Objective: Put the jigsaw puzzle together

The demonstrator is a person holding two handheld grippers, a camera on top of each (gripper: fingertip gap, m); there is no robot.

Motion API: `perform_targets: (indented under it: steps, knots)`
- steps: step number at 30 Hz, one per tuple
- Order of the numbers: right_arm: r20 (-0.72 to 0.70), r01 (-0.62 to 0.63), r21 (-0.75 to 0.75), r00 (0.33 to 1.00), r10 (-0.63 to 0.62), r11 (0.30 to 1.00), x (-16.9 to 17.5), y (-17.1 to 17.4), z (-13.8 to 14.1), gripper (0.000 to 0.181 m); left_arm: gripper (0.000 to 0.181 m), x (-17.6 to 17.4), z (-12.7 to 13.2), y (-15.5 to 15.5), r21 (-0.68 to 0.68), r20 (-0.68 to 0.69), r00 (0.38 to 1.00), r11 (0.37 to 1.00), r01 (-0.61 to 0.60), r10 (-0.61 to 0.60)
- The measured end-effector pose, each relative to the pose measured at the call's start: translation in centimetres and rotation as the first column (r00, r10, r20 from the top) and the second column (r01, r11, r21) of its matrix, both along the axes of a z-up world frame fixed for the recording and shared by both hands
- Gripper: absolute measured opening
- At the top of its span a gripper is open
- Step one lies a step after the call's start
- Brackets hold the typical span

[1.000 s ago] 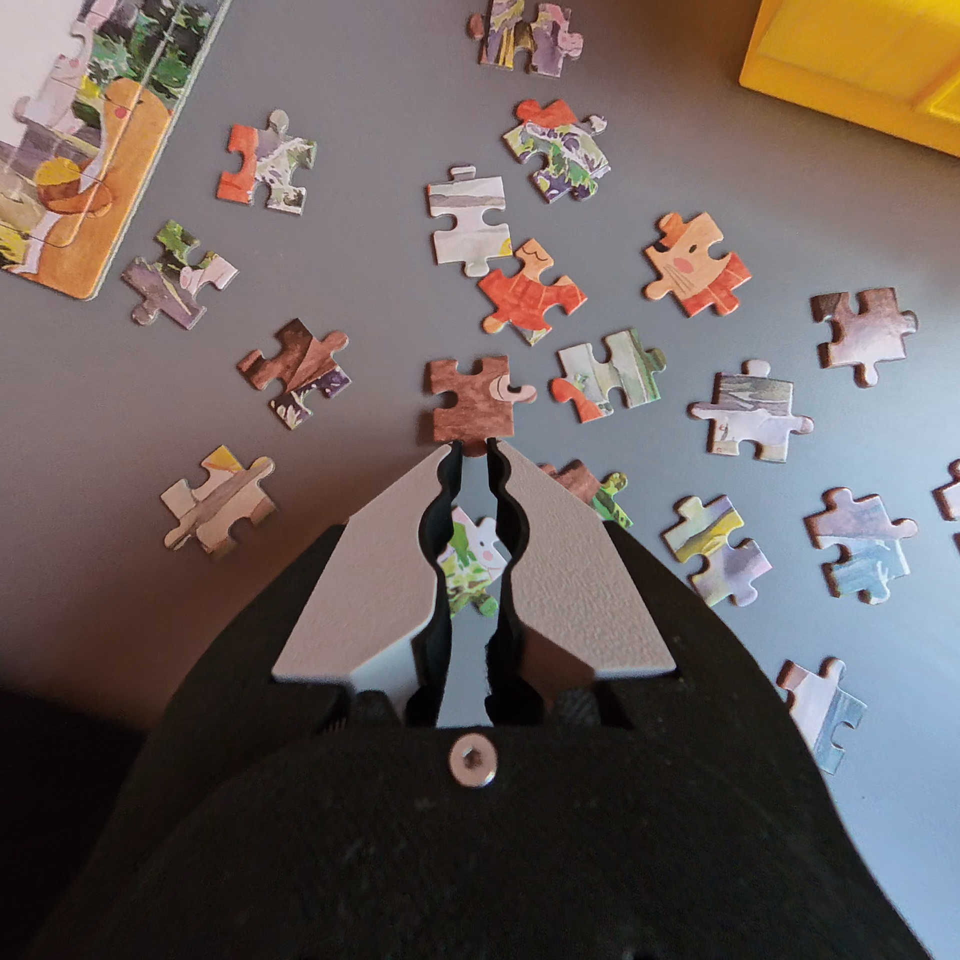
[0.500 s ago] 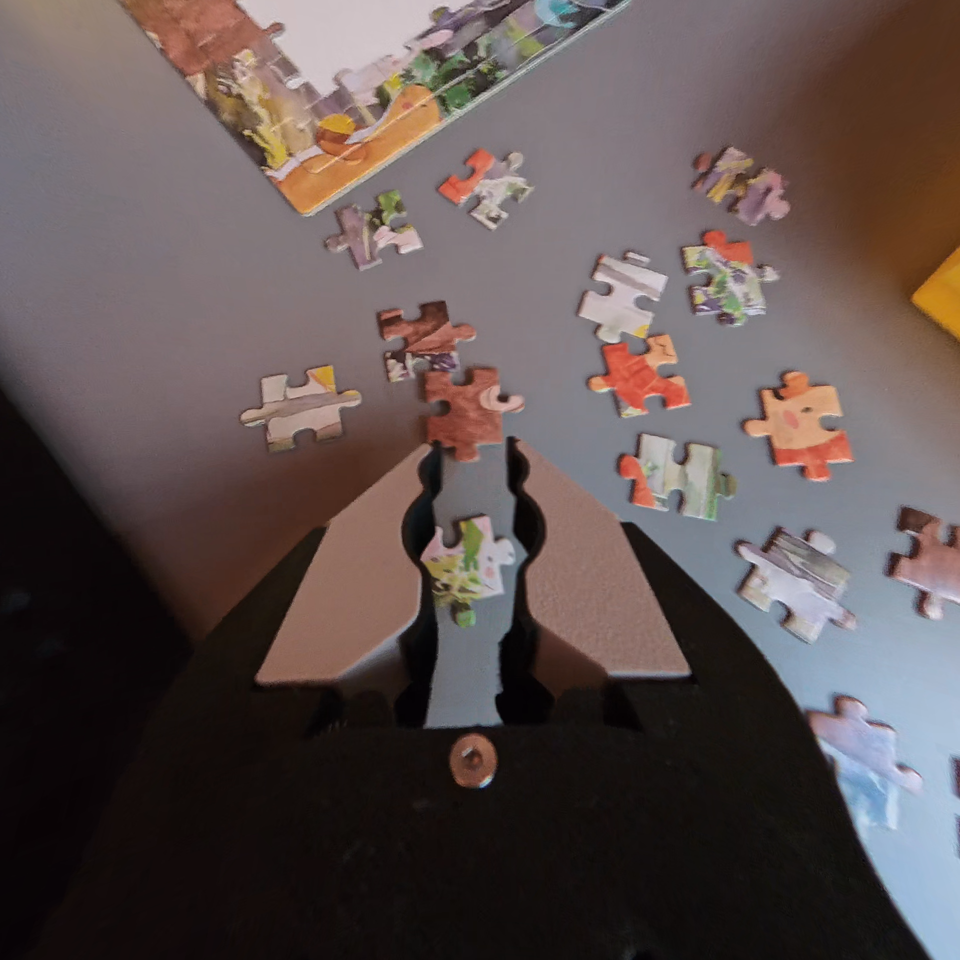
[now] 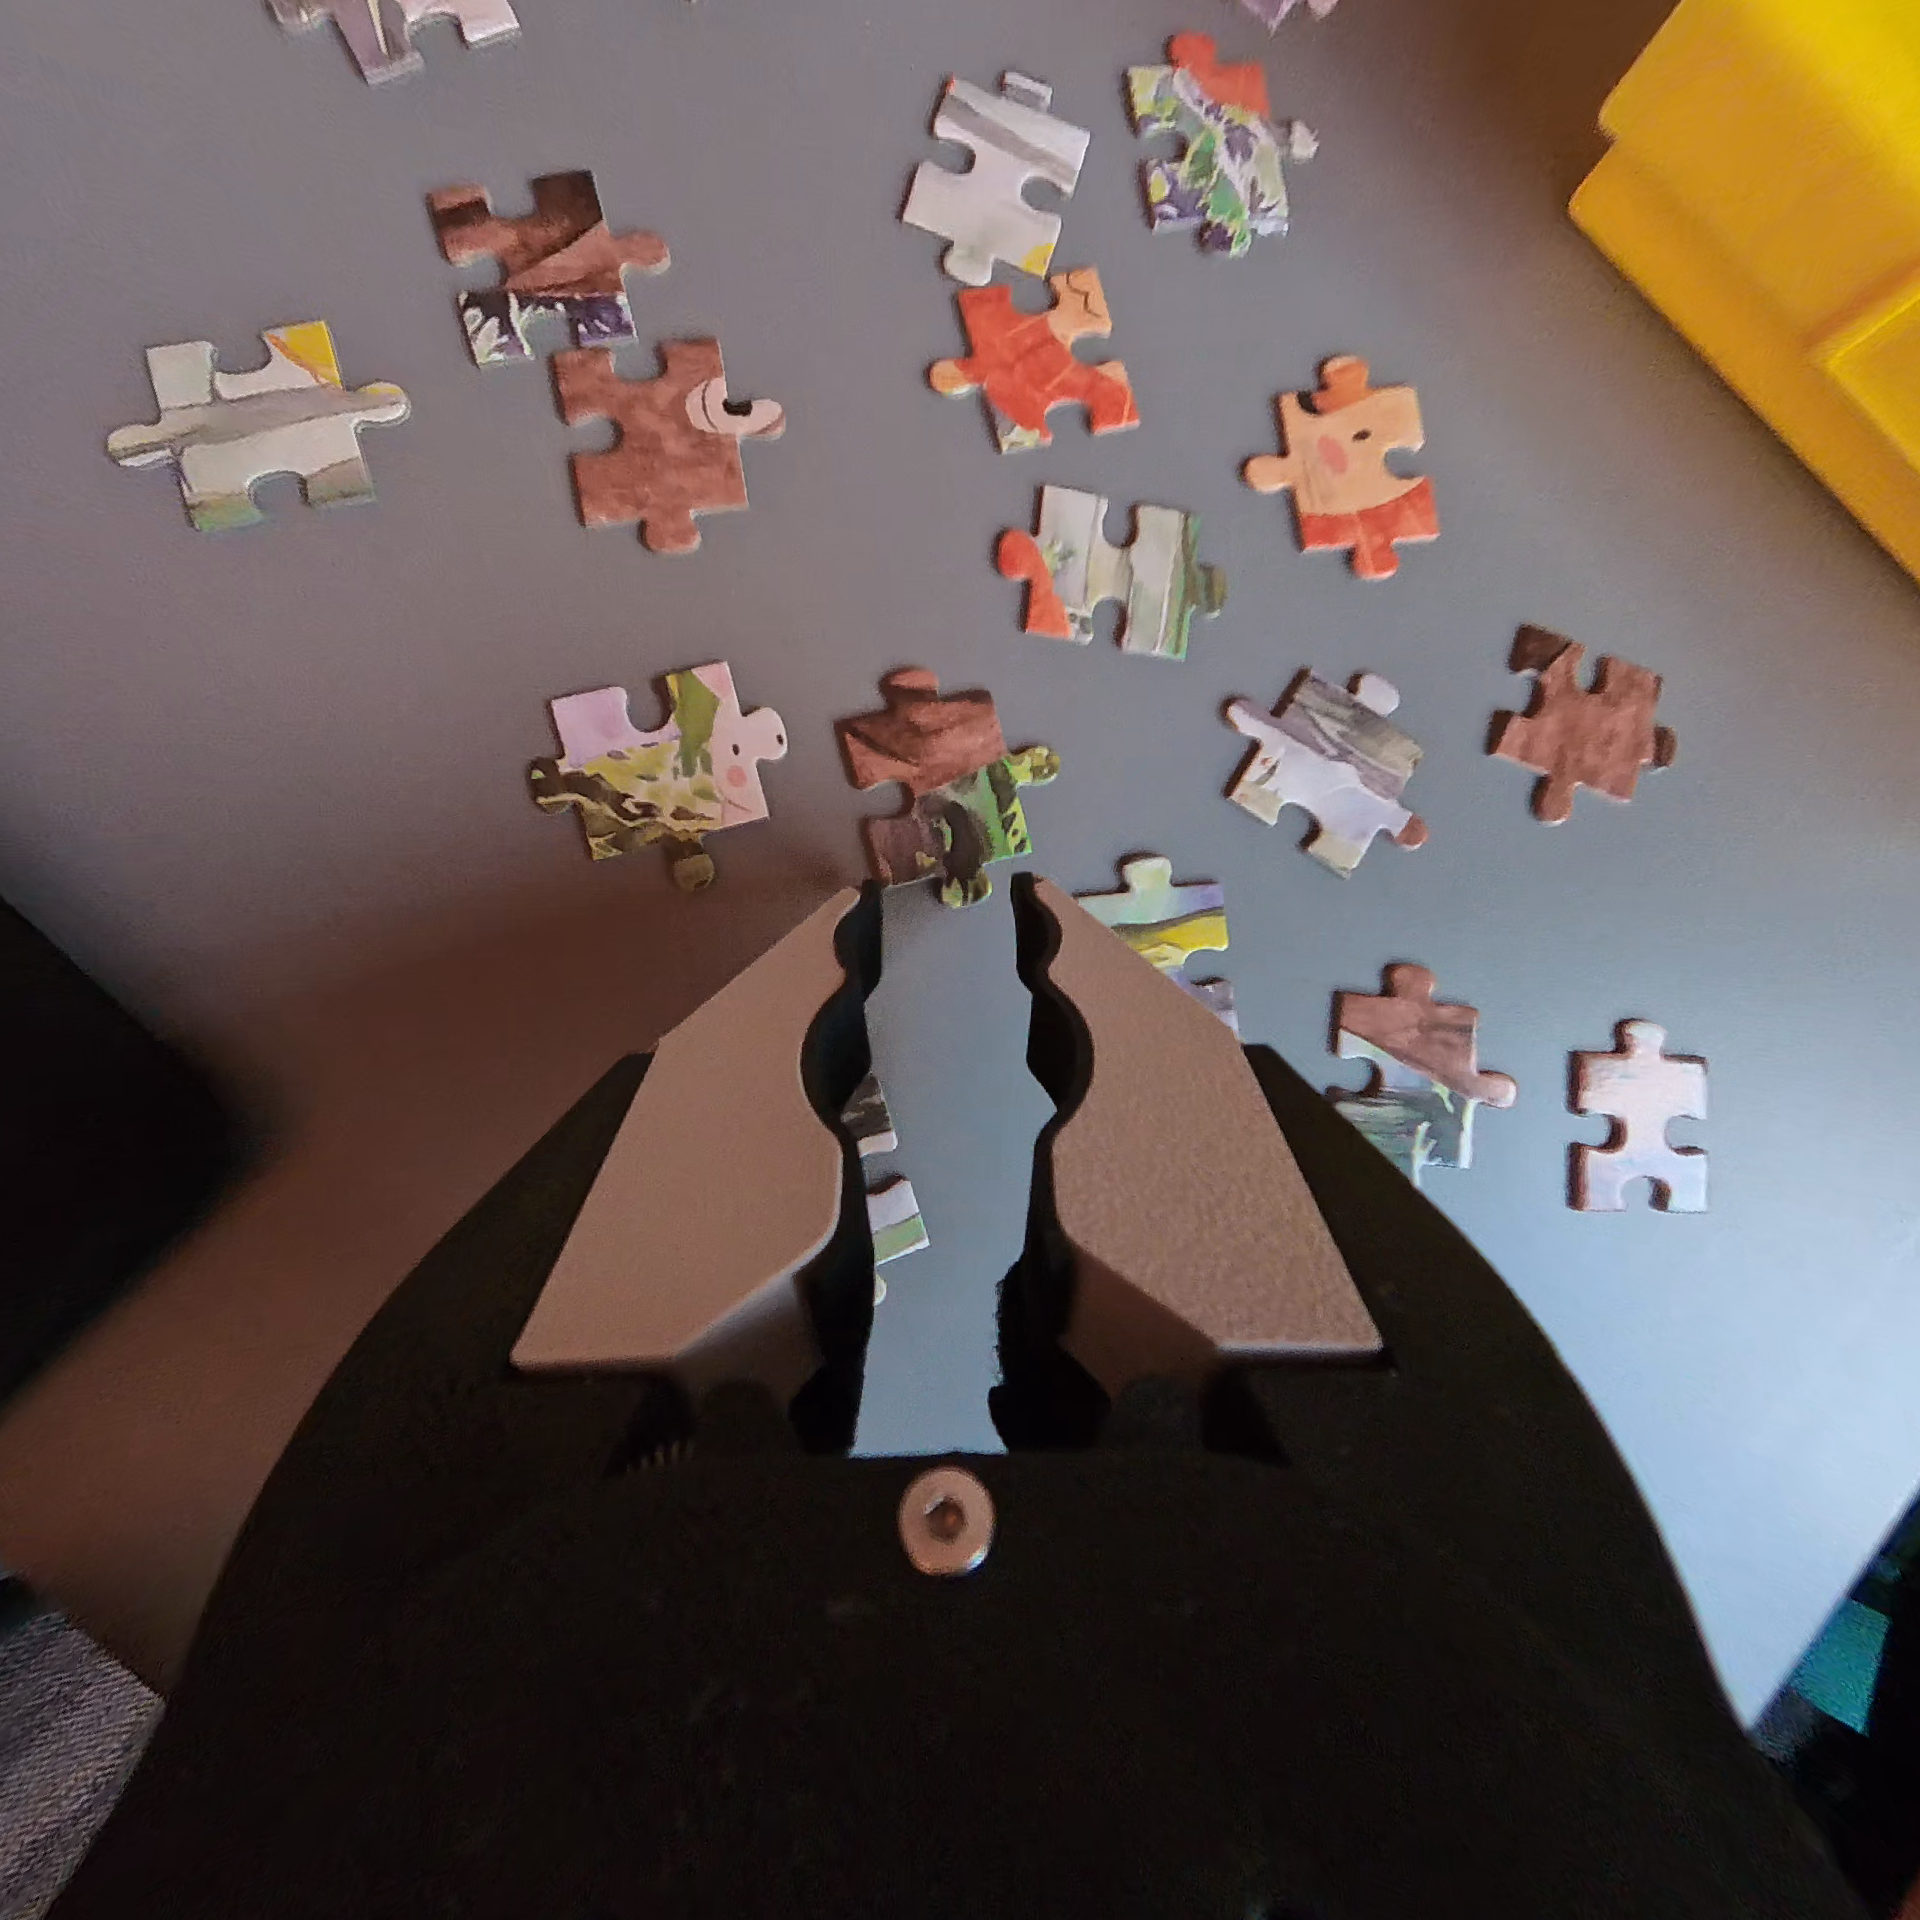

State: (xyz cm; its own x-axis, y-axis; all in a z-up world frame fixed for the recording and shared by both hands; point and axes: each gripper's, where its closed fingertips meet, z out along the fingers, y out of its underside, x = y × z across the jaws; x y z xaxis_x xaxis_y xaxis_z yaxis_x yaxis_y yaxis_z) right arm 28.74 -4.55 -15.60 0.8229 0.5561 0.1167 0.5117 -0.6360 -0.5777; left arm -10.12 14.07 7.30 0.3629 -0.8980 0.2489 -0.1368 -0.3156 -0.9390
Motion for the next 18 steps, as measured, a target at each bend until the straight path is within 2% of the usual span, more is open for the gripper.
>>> perform_targets:
  steps: [6, 9, 14, 18]
  knots:
    - [-0.117, 0.015, -0.01, 0.993, -0.016, 1.0, 0.01, 0.46, -0.51, 0.034, 0.053, 0.15, -0.43, 0.19, -0.006, -0.013, 1.0, 1.0, -0.002, 0.001]
    - [-0.162, 0.012, -0.015, 0.987, -0.015, 1.0, -0.33, 0.45, -0.5, 0.021, 0.053, 0.28, -0.72, 0.26, -0.013, -0.021, 1.0, 1.0, 0.0, 0.0]
    - [-0.11, -0.01, 0.017, 0.994, 0.012, 1.0, -0.81, 0.22, -0.45, 0.021, 0.053, 0.39, -0.98, 0.34, -0.015, -0.03, 1.0, 1.0, -0.001, 0.001]
    - [0.018, -0.015, 0.085, 1.0, 0.013, 0.996, -0.58, 0.22, -0.17, 0.021, 0.053, 0.33, -1.0, 0.38, -0.015, -0.03, 1.0, 1.0, -0.003, 0.002]
